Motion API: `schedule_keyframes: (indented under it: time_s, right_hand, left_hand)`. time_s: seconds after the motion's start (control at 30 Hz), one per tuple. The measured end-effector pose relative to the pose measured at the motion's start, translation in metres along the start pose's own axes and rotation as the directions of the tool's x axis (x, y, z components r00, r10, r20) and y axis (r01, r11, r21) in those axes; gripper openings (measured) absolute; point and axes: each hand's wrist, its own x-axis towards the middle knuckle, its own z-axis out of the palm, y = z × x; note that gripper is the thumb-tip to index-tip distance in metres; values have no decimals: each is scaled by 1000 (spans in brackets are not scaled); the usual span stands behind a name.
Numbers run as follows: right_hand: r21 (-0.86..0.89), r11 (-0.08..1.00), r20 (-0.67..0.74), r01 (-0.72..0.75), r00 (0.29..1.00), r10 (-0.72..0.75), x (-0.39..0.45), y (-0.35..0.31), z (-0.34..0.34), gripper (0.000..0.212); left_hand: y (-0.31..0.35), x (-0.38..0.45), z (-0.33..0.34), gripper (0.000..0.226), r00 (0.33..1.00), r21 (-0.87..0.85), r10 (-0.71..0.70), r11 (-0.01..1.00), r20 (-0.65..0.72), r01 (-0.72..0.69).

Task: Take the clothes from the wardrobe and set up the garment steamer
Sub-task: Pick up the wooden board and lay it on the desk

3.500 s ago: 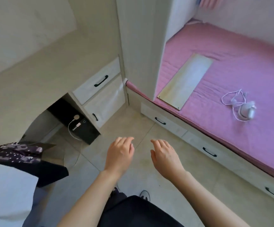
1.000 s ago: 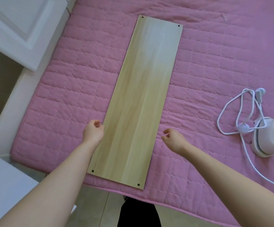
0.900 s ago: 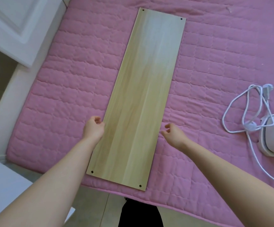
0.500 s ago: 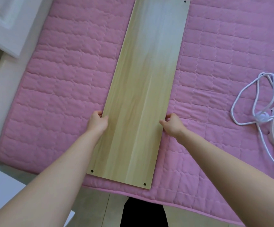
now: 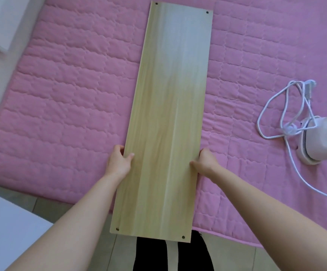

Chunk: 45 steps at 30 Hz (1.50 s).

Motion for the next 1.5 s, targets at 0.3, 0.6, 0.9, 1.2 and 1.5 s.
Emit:
schedule_keyframes:
  time_s: [0.3, 0.6, 0.9, 1.2, 1.5]
  right_hand:
    - [13, 996, 104, -85, 991, 84, -58, 72, 51, 31]
    - [87, 985, 257, -147, 959, 121, -95, 121, 83, 10]
    - [-77, 997, 183, 16, 983, -2, -71, 113, 63, 12]
    - [277, 960, 87, -48, 996, 25, -12, 63, 6, 11]
    - [245, 966, 146, -84, 988, 49, -15, 59, 8, 19]
  left_hand:
    - [-69, -81, 14, 28, 996, 88, -86, 993, 22, 84]
    - [-138, -135, 24, 32, 991, 210, -129, 971, 43, 117]
    - [-112, -129, 29, 30, 995, 162, 3, 987, -100, 14]
    - [-42, -69, 26, 44, 984, 169, 92, 983, -151, -66]
    - [-32, -59, 19, 36, 991, -61, -123, 991, -50, 120]
